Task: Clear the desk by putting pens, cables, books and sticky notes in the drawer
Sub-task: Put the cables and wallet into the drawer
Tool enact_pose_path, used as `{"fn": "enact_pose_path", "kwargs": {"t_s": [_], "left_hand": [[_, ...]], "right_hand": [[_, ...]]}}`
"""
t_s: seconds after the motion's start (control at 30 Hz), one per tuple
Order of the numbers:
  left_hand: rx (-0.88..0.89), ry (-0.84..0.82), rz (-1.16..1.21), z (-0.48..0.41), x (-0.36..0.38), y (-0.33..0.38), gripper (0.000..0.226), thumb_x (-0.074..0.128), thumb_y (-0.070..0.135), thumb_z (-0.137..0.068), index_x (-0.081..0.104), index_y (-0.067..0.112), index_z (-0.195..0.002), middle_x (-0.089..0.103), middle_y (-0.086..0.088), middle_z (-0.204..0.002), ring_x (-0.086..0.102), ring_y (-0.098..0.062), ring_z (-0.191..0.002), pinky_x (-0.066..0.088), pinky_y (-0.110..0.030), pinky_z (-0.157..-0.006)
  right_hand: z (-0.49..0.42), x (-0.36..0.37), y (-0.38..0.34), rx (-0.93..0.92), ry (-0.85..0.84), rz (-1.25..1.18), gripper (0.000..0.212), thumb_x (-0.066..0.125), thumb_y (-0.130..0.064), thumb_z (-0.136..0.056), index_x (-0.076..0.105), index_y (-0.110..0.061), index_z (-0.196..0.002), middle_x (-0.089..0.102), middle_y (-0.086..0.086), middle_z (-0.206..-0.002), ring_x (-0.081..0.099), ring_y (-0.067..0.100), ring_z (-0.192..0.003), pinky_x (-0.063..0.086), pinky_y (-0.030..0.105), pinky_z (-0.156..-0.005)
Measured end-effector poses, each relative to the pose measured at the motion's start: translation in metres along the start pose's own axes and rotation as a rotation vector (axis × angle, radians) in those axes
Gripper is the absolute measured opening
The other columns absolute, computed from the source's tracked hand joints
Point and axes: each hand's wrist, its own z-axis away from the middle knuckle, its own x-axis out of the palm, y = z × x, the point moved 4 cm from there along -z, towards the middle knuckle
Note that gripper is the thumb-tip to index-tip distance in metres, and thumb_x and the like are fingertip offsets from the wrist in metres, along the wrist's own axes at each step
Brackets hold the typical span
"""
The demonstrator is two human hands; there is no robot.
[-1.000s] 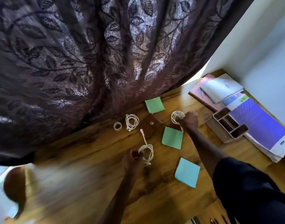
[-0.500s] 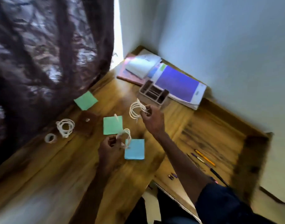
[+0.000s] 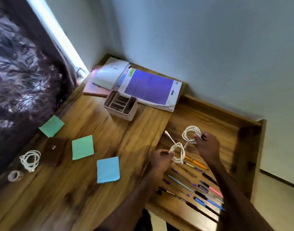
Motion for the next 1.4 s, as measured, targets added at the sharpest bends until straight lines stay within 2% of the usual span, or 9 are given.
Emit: {"fn": "enact_pose_path", "kwargs": {"t_s": [0.2,0.33,0.47,0.57,0.63,0.8,0.97,1.3,1.4], "left_hand": [[-0.256,0.075,0.305,-0.072,0.058,-0.017,0.03,0.068,-0.013,-0.086,0.052,0.002,-0.065,0.057,-0.012,-0.067,0.057,-0.02,-0.05,0.054,-0.028,-0.041],[-0.31,0.118,0.484,-0.114,0.073,-0.02,0.011,0.06,-0.012,-0.091,0.054,-0.006,-0.098,0.059,-0.018,-0.09,0.059,-0.03,-0.079,0.053,-0.026,-0.037],[-0.305,0.109,0.481,-0.137,0.082,-0.019,0.031,0.06,0.001,-0.096,0.055,-0.003,-0.126,0.062,-0.018,-0.127,0.065,-0.032,-0.097,0.058,-0.028,-0.053],[-0.294,0.121,0.477,-0.146,0.091,-0.018,0.006,0.065,-0.001,-0.093,0.061,-0.002,-0.09,0.068,-0.016,-0.089,0.072,-0.024,-0.069,0.057,-0.022,-0.048],[-0.263,0.117,0.419,-0.152,0.097,-0.018,0.019,0.069,0.0,-0.091,0.058,0.0,-0.076,0.068,-0.009,-0.069,0.069,-0.015,-0.05,0.055,-0.017,-0.046],[-0.246,0.146,0.353,-0.153,0.1,-0.016,0.026,0.074,0.0,-0.087,0.063,-0.013,-0.107,0.068,-0.025,-0.1,0.07,-0.026,-0.07,0.05,-0.015,-0.042],[-0.276,0.105,0.287,-0.149,0.109,-0.021,0.019,0.077,0.003,-0.086,0.067,-0.011,-0.096,0.068,-0.013,-0.073,0.066,-0.011,-0.044,0.049,-0.016,-0.041],[-0.246,0.075,0.136,-0.144,0.109,-0.021,0.021,0.082,0.016,-0.083,0.071,-0.001,-0.083,0.071,-0.008,-0.072,0.068,-0.015,-0.054,0.057,-0.02,-0.048],[-0.19,0.137,0.033,-0.147,0.101,-0.024,0.055,0.091,0.052,-0.063,0.073,0.003,-0.082,0.075,-0.009,-0.078,0.076,-0.025,-0.071,0.063,-0.034,-0.058]], "right_hand": [[-0.057,0.018,0.07,0.077,-0.059,0.07,0.025,0.064,-0.023,-0.095,0.072,-0.003,-0.081,0.072,0.014,-0.079,0.067,0.034,-0.077,0.041,0.032,-0.066],[-0.089,0.03,0.081,0.104,-0.07,-0.026,0.021,0.063,-0.026,-0.096,0.073,-0.008,-0.089,0.075,0.01,-0.085,0.07,0.027,-0.076,0.057,0.044,-0.075],[-0.114,0.046,0.069,0.027,-0.122,-0.047,0.022,0.061,-0.026,-0.097,0.073,-0.009,-0.09,0.073,0.005,-0.085,0.067,0.023,-0.077,0.049,0.034,-0.069],[-0.129,0.058,0.047,-0.067,-0.198,-0.027,0.019,0.059,-0.02,-0.099,0.073,-0.009,-0.091,0.067,0.002,-0.082,0.059,0.018,-0.074,0.036,0.029,-0.059],[-0.143,0.066,0.036,-0.098,-0.216,-0.026,0.02,0.058,-0.02,-0.099,0.075,-0.01,-0.095,0.068,0.001,-0.084,0.06,0.018,-0.075,0.035,0.029,-0.059],[-0.184,0.073,0.027,-0.069,-0.144,0.043,0.023,0.059,-0.027,-0.099,0.078,-0.012,-0.098,0.075,0.005,-0.088,0.063,0.018,-0.074,0.039,0.028,-0.066],[-0.204,0.075,0.039,-0.023,-0.195,-0.042,0.021,0.061,-0.025,-0.098,0.076,-0.011,-0.092,0.074,0.01,-0.084,0.066,0.028,-0.076,0.044,0.034,-0.063],[-0.2,0.089,0.053,0.048,-0.172,-0.017,0.027,0.069,-0.031,-0.093,0.078,-0.008,-0.105,0.076,0.006,-0.099,0.068,0.02,-0.085,0.045,0.027,-0.067],[-0.186,0.083,0.054,0.067,-0.066,-0.065,0.029,0.071,-0.035,-0.091,0.077,-0.01,-0.105,0.075,0.003,-0.098,0.066,0.014,-0.083,0.041,0.019,-0.06]]}}
